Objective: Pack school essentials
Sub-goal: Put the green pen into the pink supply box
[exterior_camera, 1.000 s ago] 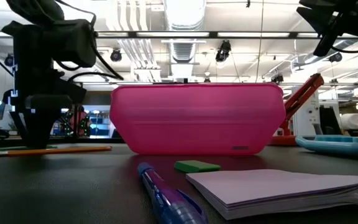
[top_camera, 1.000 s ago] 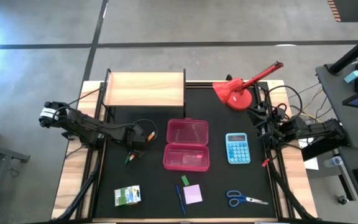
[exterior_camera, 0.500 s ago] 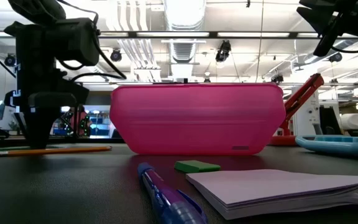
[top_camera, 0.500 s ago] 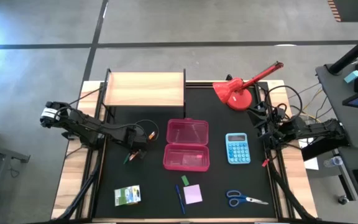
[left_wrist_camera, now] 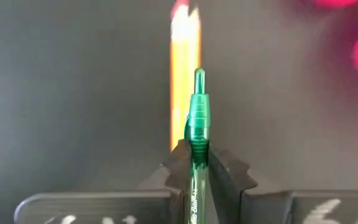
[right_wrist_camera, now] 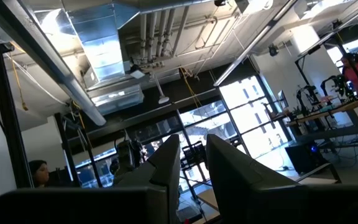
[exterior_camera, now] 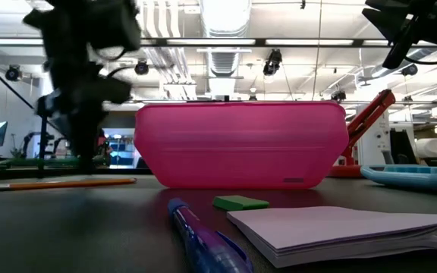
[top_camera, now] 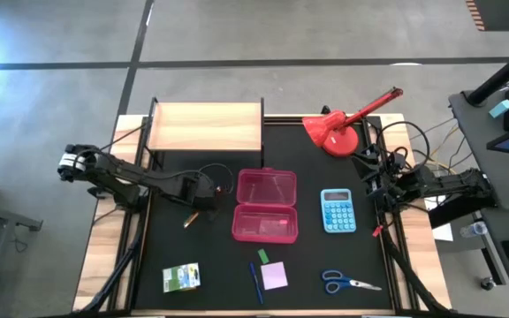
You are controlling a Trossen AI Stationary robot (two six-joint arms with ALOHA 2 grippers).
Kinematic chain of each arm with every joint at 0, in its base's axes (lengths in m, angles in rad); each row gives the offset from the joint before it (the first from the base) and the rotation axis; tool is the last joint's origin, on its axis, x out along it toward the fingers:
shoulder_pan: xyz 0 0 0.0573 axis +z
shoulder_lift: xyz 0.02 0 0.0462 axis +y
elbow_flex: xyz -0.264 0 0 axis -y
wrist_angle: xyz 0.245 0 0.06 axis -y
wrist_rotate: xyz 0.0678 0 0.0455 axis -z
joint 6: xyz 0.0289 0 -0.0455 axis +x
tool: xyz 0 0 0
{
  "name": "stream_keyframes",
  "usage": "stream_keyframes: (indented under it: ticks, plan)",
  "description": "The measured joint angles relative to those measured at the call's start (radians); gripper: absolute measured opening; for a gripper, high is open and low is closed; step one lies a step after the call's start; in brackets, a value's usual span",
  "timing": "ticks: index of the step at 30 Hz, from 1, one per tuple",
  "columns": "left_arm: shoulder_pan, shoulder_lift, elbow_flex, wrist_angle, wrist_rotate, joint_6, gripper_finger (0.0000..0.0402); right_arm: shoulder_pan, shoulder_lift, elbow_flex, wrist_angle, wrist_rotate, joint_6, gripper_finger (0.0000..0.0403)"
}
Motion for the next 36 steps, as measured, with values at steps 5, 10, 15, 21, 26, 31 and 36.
stream_keyframes:
  ticks: [5, 10, 15, 21, 26, 31, 36]
  plan:
    - [0.000, 0.000, 0.140, 0.002, -0.059, 0.109, 0.0022, 0.000, 0.000, 0.000, 0.000, 0.000, 0.000, 0.0070]
    - [0.000, 0.014, 0.232, 0.006, -0.074, 0.188, 0.0023, 0.000, 0.000, 0.000, 0.000, 0.000, 0.000, 0.0070]
    - [0.000, 0.015, 0.248, 0.166, -0.071, 0.265, 0.0023, 0.000, 0.000, 0.000, 0.000, 0.000, 0.000, 0.0070]
    - [0.000, 0.066, 0.250, 0.590, -0.002, 0.461, 0.0024, 0.000, 0.000, 0.000, 0.000, 0.000, 0.000, 0.0070]
    - [0.000, 0.174, 0.289, 0.653, 0.055, 0.572, 0.0024, 0.000, 0.000, 0.000, -0.001, 0.000, 0.000, 0.0070]
    - [-0.001, 0.277, 0.321, 0.652, 0.128, 0.629, 0.0024, 0.000, 0.000, 0.000, 0.000, 0.000, 0.000, 0.0070]
    - [-0.001, 0.332, 0.349, 0.651, 0.193, 0.635, 0.0024, 0.000, 0.000, 0.000, 0.000, 0.000, 0.000, 0.0070]
